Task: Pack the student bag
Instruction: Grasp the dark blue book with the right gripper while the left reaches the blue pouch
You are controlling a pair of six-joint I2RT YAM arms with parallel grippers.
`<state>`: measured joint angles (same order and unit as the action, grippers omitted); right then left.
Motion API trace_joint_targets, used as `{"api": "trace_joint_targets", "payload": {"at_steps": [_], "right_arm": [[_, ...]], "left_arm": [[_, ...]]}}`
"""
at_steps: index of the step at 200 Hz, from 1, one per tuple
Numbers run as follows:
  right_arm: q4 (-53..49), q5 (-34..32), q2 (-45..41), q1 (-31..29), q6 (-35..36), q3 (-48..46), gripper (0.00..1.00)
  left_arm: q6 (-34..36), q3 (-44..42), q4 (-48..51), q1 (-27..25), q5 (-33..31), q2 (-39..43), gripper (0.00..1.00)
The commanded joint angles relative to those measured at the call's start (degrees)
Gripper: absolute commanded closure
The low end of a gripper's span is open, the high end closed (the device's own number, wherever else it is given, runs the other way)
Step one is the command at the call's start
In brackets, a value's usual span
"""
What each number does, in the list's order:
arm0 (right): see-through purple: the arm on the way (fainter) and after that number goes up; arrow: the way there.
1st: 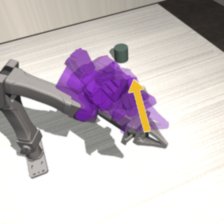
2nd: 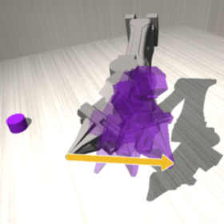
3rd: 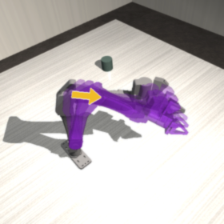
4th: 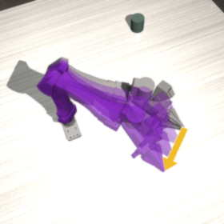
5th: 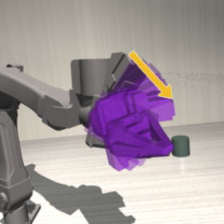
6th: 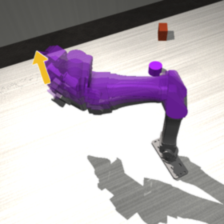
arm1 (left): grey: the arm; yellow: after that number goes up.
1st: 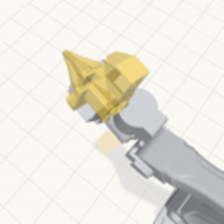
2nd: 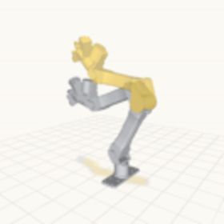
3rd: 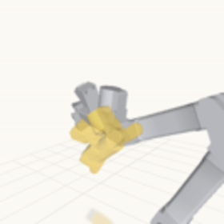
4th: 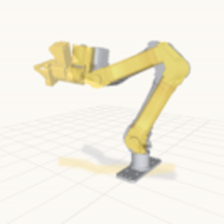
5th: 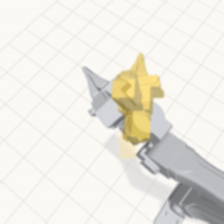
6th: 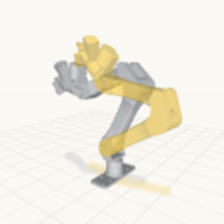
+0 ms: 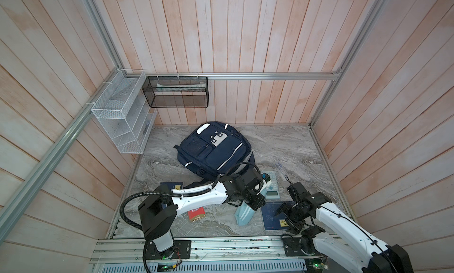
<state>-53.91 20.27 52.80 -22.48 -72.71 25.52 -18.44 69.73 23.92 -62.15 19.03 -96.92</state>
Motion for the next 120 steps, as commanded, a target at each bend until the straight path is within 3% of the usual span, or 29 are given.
{"api": "trace_joint_targets", "payload": {"at_steps": [1,38,77,102,120], "right_arm": [[-1.4,0.5,0.4,-1.3,-2.4,0.4,0.20],[-1.1,-0.9,2.2,-2.5,-2.7,-0.1,0.18],[3.9,-4.4,3.6,-1.3,-3.6,-1.9,0.32],[2.6,-12.9,4.0,3.8,0.0,0.2,0.32],[3.9,-14.7,4.2,10.3,5.1,0.7,0.32]], "left_arm": [[0.6,1.0,-1.2,0.8,-0.8,0.9,0.80],[0.8,2.2,-1.7,2.1,-0.8,0.7,0.80],[0.7,2.7,-2.0,2.4,-0.2,0.4,0.80],[0.7,3.7,-2.7,2.8,-0.1,-0.2,0.80],[1.4,7.1,-1.3,2.9,-1.4,-1.9,0.80]]}}
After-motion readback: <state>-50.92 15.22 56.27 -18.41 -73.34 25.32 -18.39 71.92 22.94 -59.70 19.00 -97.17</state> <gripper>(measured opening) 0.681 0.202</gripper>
